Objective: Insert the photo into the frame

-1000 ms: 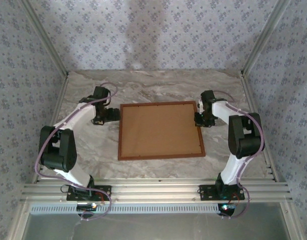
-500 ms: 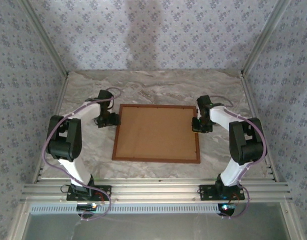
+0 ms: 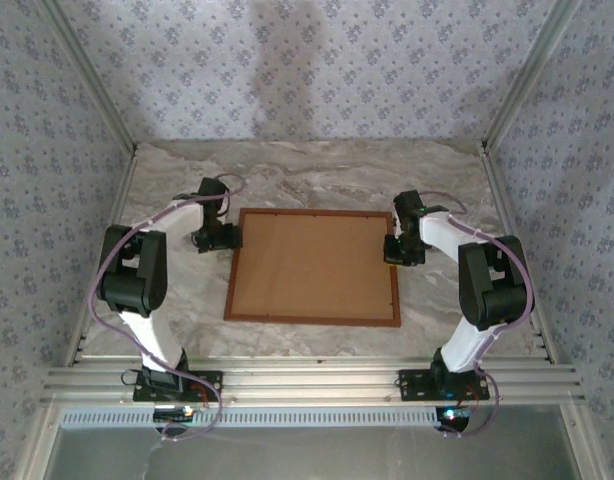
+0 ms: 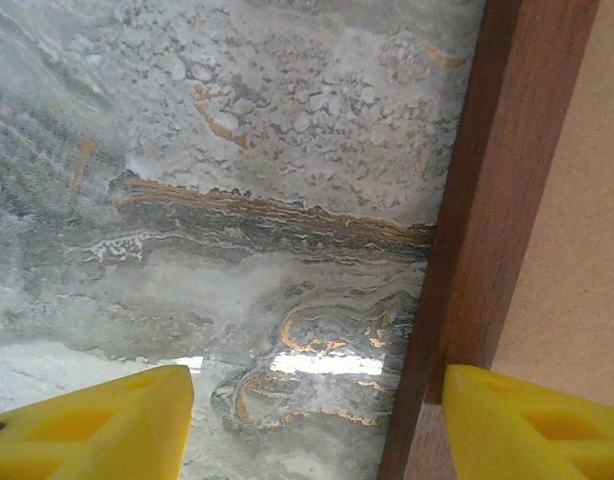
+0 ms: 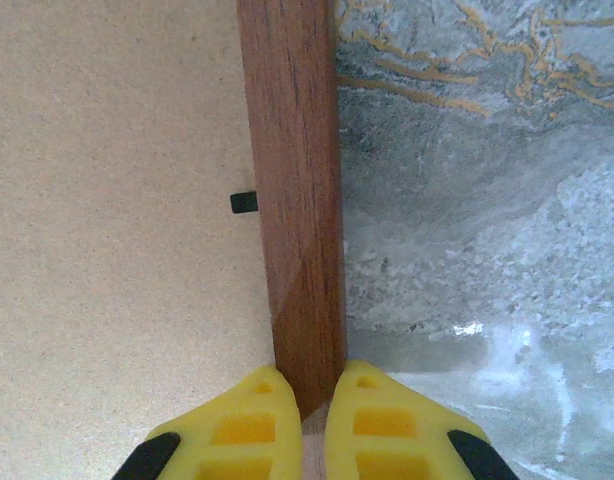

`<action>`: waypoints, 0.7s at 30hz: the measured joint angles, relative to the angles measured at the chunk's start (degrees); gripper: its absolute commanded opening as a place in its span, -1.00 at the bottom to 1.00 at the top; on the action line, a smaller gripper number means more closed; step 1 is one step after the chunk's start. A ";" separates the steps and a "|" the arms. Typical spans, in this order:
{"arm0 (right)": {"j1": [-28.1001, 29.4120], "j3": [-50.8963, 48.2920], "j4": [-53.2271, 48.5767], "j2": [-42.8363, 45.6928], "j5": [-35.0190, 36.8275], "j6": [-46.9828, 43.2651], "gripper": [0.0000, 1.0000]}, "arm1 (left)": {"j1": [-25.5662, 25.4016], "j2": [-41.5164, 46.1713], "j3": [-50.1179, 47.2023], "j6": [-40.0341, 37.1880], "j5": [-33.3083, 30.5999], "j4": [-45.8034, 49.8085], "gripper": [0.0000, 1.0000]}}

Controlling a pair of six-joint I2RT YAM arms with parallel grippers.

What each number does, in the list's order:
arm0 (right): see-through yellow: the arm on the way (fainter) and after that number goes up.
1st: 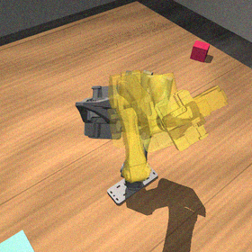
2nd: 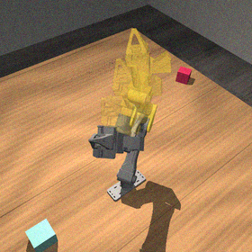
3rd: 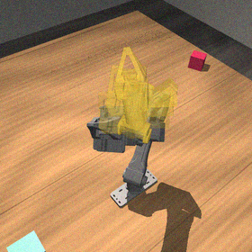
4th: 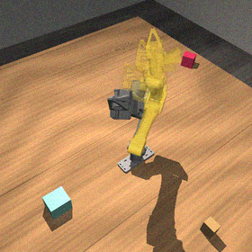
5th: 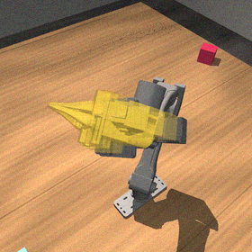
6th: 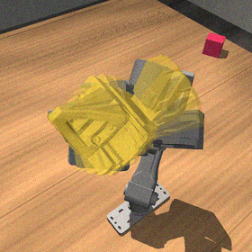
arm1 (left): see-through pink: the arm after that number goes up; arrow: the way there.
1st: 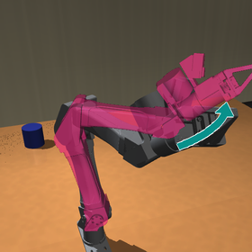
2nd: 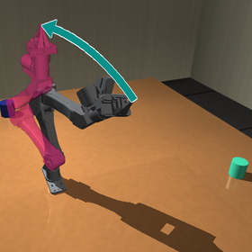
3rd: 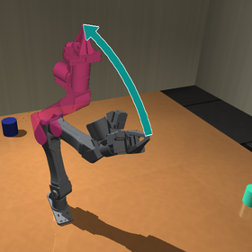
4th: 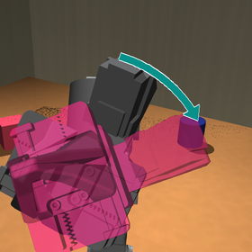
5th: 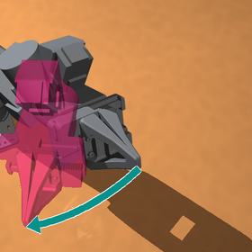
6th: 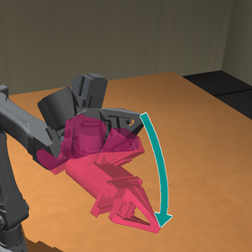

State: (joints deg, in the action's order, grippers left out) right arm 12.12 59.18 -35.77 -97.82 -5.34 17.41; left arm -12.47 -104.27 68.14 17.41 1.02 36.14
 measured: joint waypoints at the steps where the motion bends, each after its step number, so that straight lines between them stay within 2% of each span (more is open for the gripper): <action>1: 0.02 0.00 0.00 0.00 0.02 0.00 -0.85 | 0.00 -0.04 0.00 0.00 0.07 -0.07 0.33; 21: 0.09 0.02 0.00 -0.04 0.07 0.02 -0.86 | -2.54 -0.85 -0.39 1.14 -1.77 -1.38 0.32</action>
State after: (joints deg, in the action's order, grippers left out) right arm 12.21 59.20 -35.77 -97.86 -5.28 17.43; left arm -15.00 -105.12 67.75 18.55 -0.75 34.76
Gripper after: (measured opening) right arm 0.077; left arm 0.660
